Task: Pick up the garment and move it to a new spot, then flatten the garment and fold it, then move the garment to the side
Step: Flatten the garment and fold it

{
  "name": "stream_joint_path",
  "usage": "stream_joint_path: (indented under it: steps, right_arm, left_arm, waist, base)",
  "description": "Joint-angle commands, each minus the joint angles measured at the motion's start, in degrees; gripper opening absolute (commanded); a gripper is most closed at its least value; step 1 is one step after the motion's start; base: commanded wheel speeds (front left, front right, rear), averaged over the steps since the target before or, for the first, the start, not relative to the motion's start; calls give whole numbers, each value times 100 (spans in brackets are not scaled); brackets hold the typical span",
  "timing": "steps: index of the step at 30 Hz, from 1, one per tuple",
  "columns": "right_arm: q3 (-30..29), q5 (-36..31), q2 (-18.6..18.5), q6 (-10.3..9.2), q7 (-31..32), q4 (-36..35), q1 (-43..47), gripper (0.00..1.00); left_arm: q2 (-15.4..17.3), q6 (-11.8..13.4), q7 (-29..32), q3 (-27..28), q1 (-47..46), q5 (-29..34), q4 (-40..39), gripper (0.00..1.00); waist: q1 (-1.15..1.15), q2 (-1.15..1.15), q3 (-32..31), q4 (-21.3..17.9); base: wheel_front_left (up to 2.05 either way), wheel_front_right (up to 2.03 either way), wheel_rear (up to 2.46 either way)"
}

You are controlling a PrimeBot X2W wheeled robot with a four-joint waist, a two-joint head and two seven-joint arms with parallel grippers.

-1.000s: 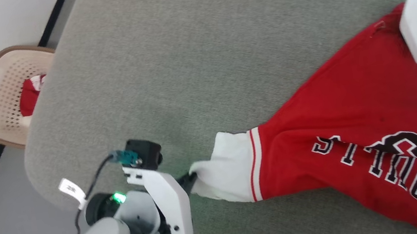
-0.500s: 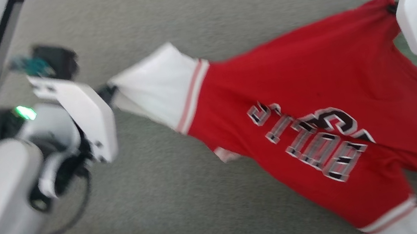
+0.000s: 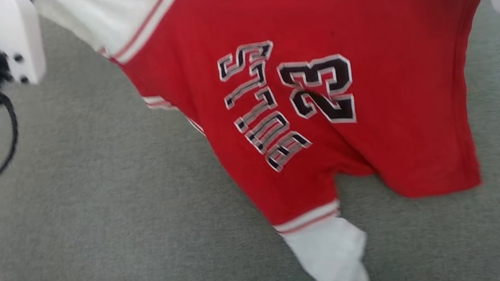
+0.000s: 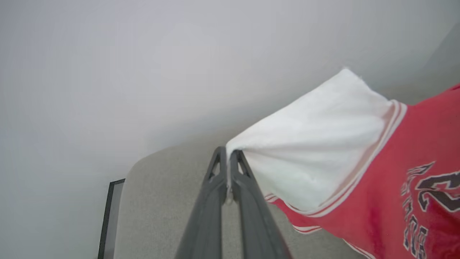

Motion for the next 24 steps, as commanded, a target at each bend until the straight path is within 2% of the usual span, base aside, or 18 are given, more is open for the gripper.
stream_joint_path:
  steps: [1,9,14,20,24]
  right_arm:
    - [-26,-33,36,-4,-28,-9,-51,0]
    - [-303,-342,255,-4,-51,53,-285,0]
    - [-506,-579,466,-4,-188,312,-498,0]
    - [-836,-1067,883,-4,-644,1080,-988,0]
    - [-1298,-1761,1336,-4,-1498,2049,-1654,0]
  left_arm:
    - [-1,-35,6,6,-112,42,51,0]
    - [-226,-337,2,-33,-861,149,1022,0]
    - [-466,-501,-265,-23,-1253,222,1587,0]
    - [-797,-591,-1061,-48,-1864,549,2353,0]
    - [-1066,-439,-2100,1,-2592,938,3025,0]
  waist:
    - [0,0,-122,-133]
    - [0,0,-285,-400]
    - [0,0,-216,-483]
    - [0,0,89,-555]
    - [0,0,440,-610]
  base:
    - [0,0,0]
    - [0,0,0]
    - [0,0,0]
    - [0,0,0]
    - [0,0,0]
